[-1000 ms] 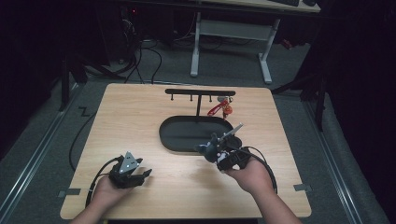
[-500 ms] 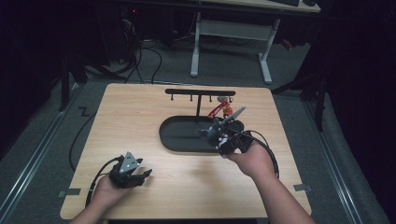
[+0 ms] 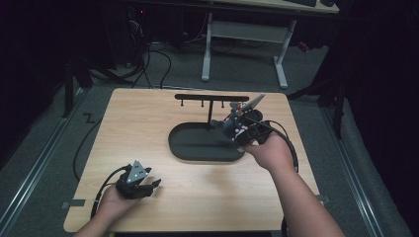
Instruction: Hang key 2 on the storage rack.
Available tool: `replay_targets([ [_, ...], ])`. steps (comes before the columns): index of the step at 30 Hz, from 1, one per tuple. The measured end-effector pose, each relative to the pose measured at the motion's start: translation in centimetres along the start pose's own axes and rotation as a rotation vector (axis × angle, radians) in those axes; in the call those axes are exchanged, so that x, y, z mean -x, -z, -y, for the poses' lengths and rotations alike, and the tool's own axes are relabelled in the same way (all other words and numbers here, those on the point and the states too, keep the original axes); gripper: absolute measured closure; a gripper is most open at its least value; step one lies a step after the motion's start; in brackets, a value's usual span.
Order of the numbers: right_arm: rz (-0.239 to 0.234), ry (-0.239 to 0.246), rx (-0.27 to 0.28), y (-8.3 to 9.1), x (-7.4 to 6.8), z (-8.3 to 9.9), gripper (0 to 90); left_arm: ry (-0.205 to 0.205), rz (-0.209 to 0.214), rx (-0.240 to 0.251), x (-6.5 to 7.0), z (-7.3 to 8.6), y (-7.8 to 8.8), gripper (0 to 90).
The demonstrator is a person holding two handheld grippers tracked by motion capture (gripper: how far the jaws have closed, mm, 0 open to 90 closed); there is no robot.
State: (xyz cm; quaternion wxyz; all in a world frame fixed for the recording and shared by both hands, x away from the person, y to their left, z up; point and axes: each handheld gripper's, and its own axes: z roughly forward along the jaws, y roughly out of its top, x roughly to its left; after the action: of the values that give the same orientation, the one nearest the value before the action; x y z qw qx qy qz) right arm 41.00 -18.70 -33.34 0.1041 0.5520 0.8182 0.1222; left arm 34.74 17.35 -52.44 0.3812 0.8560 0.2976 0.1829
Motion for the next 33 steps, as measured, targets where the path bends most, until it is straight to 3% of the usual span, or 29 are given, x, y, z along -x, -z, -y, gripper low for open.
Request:
replay_targets([
  [16, 0.039, -0.011, 0.016, 1.0, 0.1, -2.2, 50.9, -0.001, 0.003, -0.004, -0.1, 0.1, 0.1, 42.6],
  [25, 0.088, -0.034, 0.038, 1.5, 0.8, -3.1, 50.9, -0.003, 0.005, -0.007, 0.0, 0.1, 0.1, 42.6],
  [30, 0.158, 0.002, 0.029, 0.3, 0.7, -3.6, 50.8, -0.004, 0.007, -0.012, 0.0, 0.1, 0.1, 42.6],
  [33, 0.153, 0.009, 0.004, -0.7, 0.5, -3.6, 50.9, -0.002, 0.007, -0.007, -0.1, 0.1, 0.1, 42.6],
])
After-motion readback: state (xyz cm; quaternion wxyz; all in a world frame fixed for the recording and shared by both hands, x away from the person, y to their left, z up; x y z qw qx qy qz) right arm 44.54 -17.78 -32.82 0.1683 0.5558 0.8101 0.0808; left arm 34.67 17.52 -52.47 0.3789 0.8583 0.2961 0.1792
